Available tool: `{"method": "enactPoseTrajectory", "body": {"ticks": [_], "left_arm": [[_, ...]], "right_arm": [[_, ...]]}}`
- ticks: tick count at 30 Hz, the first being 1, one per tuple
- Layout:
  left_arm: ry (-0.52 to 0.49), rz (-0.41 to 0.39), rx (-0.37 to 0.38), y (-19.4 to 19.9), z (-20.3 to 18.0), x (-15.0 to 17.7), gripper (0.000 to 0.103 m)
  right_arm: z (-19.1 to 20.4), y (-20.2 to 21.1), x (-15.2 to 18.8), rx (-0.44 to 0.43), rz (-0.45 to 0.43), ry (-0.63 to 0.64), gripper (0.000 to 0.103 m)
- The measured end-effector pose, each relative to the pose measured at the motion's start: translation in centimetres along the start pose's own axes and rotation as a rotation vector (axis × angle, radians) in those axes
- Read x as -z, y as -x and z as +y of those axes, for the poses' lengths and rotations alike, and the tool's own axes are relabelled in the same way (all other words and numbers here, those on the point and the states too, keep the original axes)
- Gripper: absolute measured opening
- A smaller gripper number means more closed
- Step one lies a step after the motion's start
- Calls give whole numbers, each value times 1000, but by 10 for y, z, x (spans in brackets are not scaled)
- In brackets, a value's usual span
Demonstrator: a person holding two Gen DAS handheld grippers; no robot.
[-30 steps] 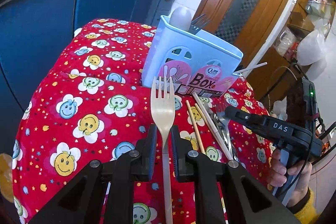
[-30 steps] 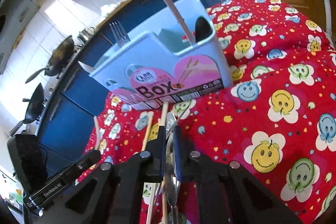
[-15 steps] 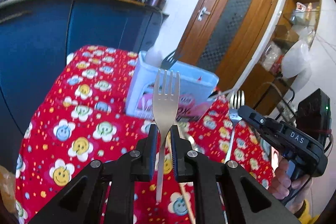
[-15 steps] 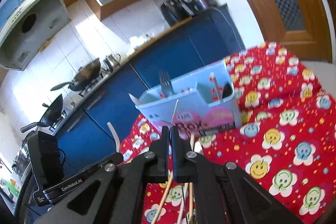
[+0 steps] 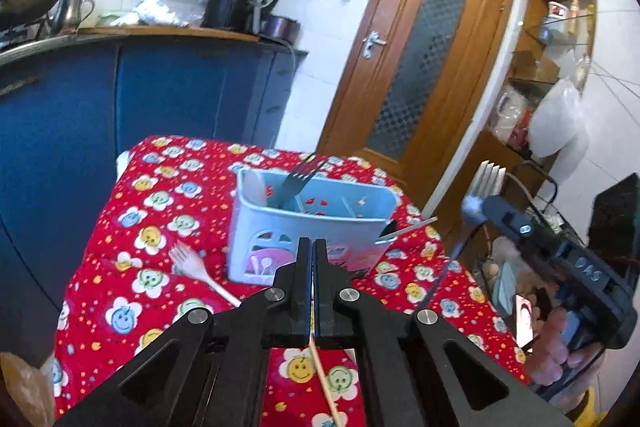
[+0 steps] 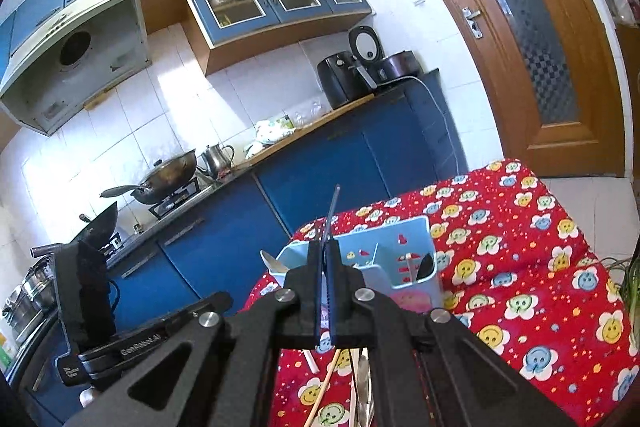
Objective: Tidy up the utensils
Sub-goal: 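Lift the white fork and chopstick and carry both over the caddy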
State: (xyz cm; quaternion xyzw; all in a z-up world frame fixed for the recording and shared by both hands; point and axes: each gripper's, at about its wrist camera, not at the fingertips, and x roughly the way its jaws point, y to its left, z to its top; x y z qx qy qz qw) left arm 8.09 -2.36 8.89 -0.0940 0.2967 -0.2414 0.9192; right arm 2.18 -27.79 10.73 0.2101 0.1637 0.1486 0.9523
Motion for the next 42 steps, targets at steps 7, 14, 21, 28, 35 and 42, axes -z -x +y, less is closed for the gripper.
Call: {"method": "enactPoseTrajectory", "body": {"ticks": [7,14,21,28,35,42], "left_arm": [[101,112,-78,-16,39,2,12],[133,214,-164,-51,67,-2,29],[161,302,-213,-91,86,2,29],[165,330,-221,-112,89,0,29],[150,357,-272,-131,90,-5,29],[168,362,-300,-145,97,-8,24]], "right_arm": [[-6,3,-1,10,0,-14,3],[-12,4,0,11,5,-28,3],[-18,4,0,23,9,-32,3],[-25,-2,2,27,21,-47,4],[-28,-6,3,24,29,-55,4],[-29,-10,5,17,39,-59,4]]}}
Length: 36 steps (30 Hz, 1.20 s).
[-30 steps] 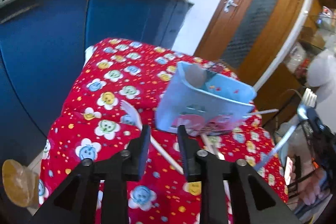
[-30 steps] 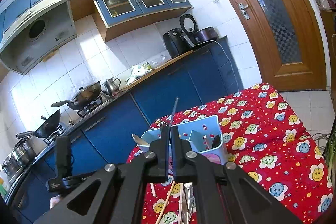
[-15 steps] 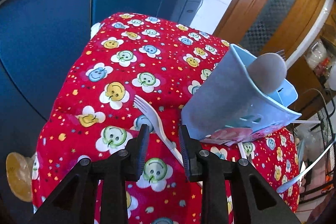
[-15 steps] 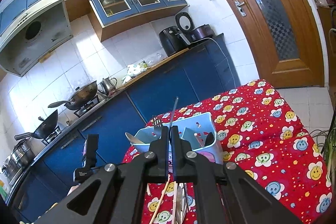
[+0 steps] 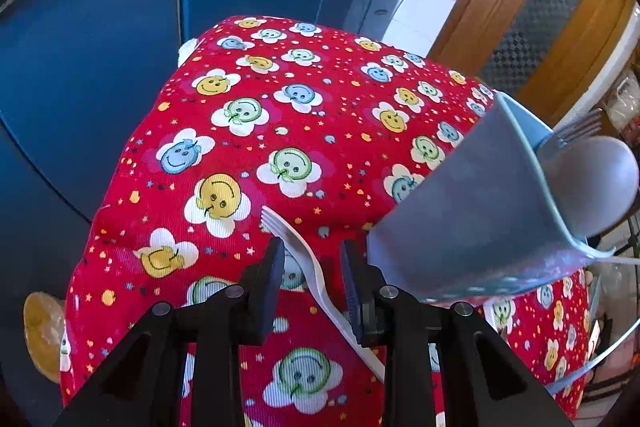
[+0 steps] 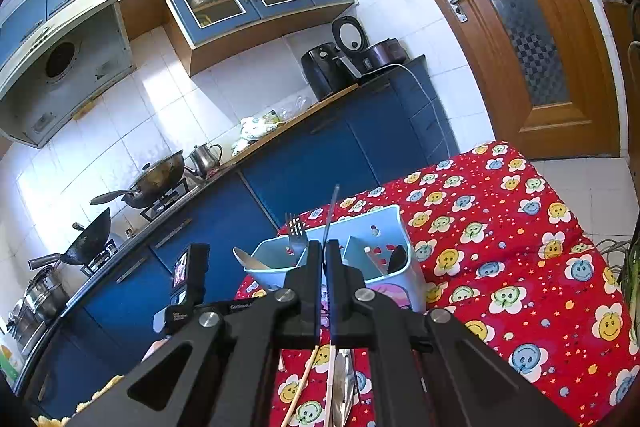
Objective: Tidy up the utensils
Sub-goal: 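Lift the white fork and chopstick and carry both over the caddy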
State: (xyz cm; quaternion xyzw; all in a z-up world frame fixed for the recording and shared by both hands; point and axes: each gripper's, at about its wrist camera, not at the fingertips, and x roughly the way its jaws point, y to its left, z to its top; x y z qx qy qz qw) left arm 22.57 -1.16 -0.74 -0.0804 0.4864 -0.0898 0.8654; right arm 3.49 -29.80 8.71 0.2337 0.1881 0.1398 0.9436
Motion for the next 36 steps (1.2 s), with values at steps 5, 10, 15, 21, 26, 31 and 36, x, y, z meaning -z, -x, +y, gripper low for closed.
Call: {"method": "enactPoseTrajectory", "body": {"ticks": [5,10,15,21,26,31,36], "left_arm": [[16,-2,15,-3,5,2,10],[46,-59,76,19,11,9,3],[52,-153,148,56,8,21,3],[30,-283,223,107,-3,30,3],[-10,-424,249,154,-15,30,3],[-67,-566,231,191,-29,20,3],[-97,-630,204,202,-43,0,3]], "right_arm": [[-1,0,1,-2,1,-2,4],[2,1,1,-3,-7,6,4],[7,5,0,-8,-24,13,4],[18,11,-5,-13,-42,40,4],[24,15,-12,-19,-61,55,4],[29,15,-21,-16,-80,74,4],[34,9,-33,-6,-98,102,4]]}}
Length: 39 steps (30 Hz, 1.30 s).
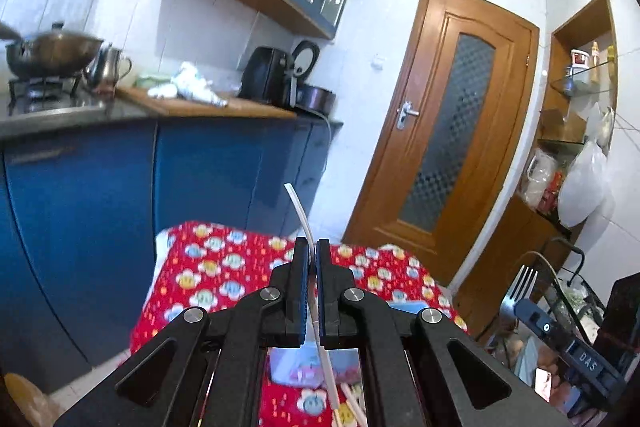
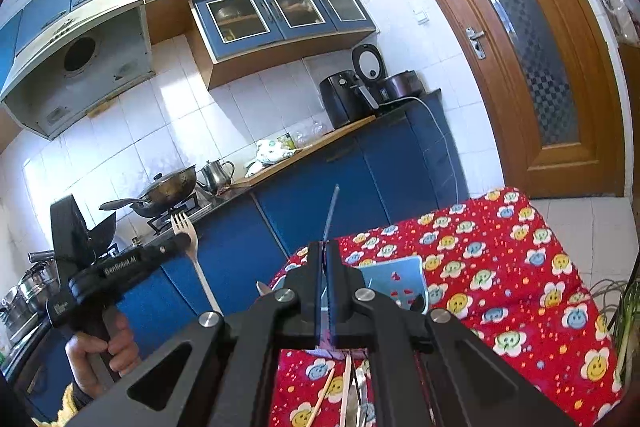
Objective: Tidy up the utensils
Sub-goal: 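Lift the white fork and chopstick and carry both over the caddy, then open both tools releasing the fork and chopstick into the caddy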
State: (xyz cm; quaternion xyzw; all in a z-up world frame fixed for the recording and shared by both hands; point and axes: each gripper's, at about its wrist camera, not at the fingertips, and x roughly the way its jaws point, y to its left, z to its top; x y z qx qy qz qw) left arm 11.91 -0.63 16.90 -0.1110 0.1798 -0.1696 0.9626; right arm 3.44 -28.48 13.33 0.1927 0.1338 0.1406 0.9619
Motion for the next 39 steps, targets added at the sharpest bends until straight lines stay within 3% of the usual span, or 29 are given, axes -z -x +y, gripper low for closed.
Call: {"method": "enactPoseTrajectory", "body": {"ticks": [9,17,26,34,36,39], "left_arm": [[-46,-84,-26,-30,-19,-20,3],[-104,-92,-77,-68,-25,-4,3],[-105,-17,-89,-101,-10,25,3],[-103,59,-65,-115,-7,45,3],[-100,80,-52,-117,-6,46,6],[-97,95,-50,-116,-8,47,24]], "right_arm": [[10,-20,-28,48,-61,96,4],[4,-55,-35,105,-109,148,3],[-22,-96,-12,131,-36,130,3],[-37,-106,1,130,9,80,4],[-38,-105,1,125,13,68,7],[-38,-104,1,116,17,54,17]]}}
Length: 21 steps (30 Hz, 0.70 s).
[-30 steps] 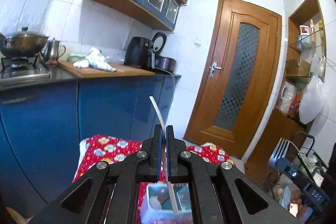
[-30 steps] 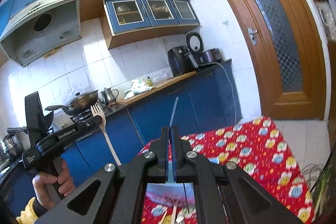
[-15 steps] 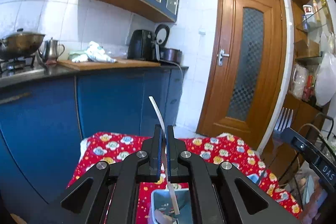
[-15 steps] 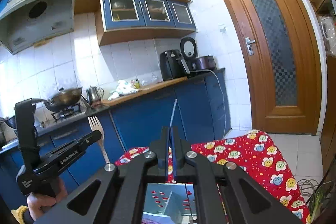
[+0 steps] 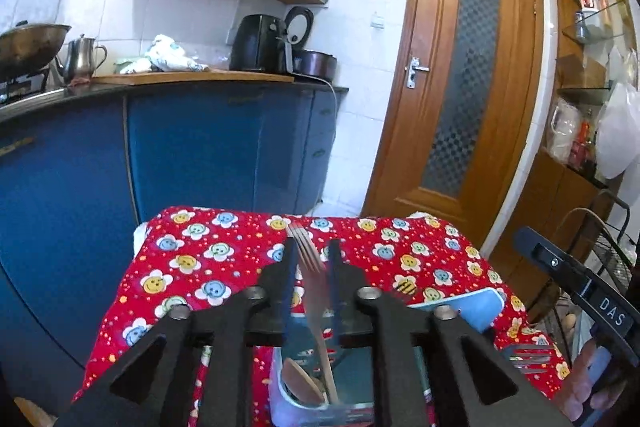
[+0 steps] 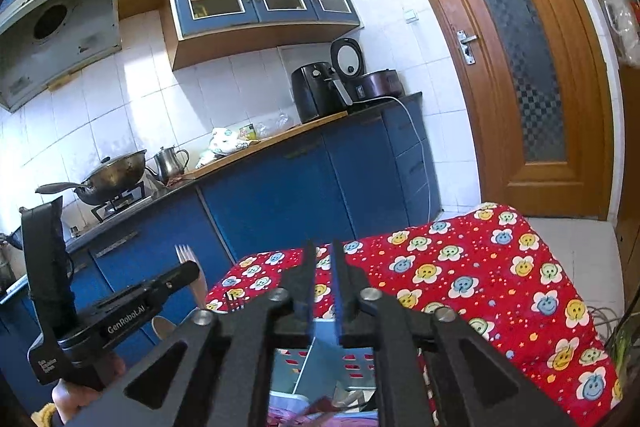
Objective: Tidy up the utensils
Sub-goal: 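Open both tools releasing the fork and chopstick into the caddy, then withdraw both open tools and lower them toward the remaining utensils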
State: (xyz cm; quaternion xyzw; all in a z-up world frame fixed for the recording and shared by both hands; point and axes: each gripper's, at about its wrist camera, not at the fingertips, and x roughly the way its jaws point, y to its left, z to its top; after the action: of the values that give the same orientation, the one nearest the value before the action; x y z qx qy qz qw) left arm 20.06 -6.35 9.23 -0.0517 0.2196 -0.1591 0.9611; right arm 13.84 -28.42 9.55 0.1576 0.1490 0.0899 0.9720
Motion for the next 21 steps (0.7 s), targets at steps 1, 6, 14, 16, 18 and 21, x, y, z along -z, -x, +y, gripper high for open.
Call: {"method": "enactPoseTrajectory", "body": {"ticks": [1,6,14,16,18,21], "left_arm": [[2,0,1,2,0,0,33],[-7,-13,21,15,-4,-2,40],[-8,-5,46,44,-8,0,43],[-8,-5,46,53,-9,2,43],[-9,-2,45,61,-9,4,44],[-15,6,42,74,-10,7,44]], "right_arm": [[0,2,0,-6,0,-6,17],[3,13,-3,-13,-5,-17,23],[9,38,-1,-26,12,-37,30],[11,45,1,-29,21,-42,33],[12,52,3,-32,27,-49,34],[14,63,6,-34,35,-55,38]]}}
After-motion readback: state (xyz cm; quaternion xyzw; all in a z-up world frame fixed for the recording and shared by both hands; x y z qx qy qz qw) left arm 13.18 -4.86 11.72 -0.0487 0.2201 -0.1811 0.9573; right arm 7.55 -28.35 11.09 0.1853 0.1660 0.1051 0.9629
